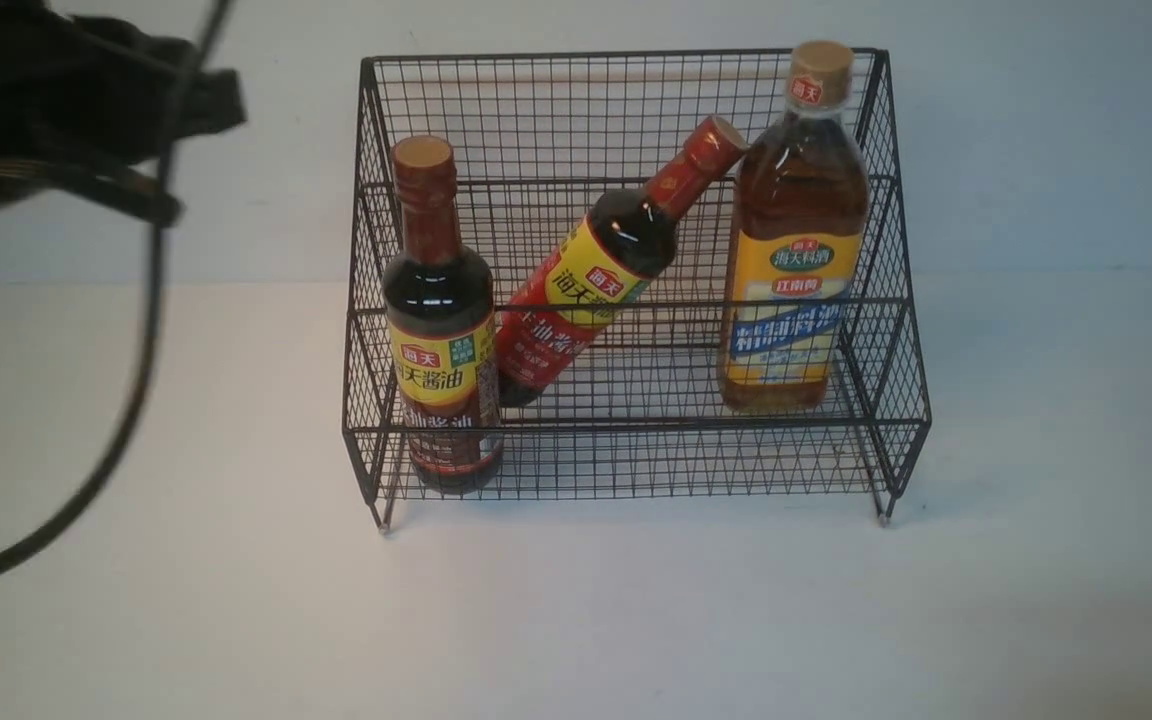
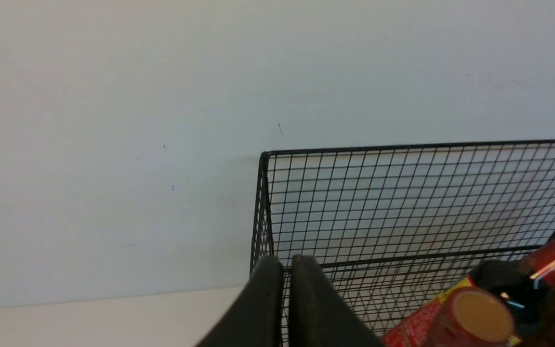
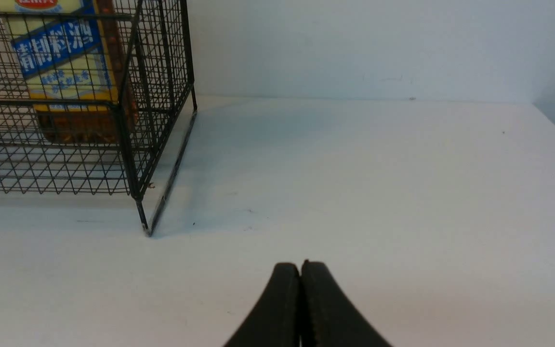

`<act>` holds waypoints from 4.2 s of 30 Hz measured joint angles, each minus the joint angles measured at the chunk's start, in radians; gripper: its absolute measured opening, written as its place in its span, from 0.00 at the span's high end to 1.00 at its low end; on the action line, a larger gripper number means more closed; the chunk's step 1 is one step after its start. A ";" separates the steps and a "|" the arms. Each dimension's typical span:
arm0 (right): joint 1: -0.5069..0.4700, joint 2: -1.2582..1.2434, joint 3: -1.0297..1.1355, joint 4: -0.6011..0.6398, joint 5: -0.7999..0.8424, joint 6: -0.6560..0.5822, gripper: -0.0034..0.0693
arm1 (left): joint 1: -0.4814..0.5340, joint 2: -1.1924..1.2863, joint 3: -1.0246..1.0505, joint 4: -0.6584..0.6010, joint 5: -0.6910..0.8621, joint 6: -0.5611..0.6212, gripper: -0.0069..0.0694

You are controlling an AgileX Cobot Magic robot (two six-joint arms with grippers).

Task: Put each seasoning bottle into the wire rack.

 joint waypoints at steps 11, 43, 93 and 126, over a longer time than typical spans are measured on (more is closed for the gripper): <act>0.000 0.000 0.000 0.000 0.000 0.000 0.97 | -0.003 -0.317 -0.002 -0.006 0.122 0.000 0.90; 0.000 0.000 0.000 0.000 0.000 -0.001 0.97 | 0.002 -0.606 0.392 0.029 0.046 0.101 0.90; 0.000 0.000 0.000 0.000 0.000 -0.001 0.97 | 0.156 -0.965 0.871 -0.143 -0.237 0.090 0.90; 0.000 0.000 0.000 0.000 0.001 -0.001 0.97 | 0.156 0.136 -0.449 -0.530 0.710 0.635 0.90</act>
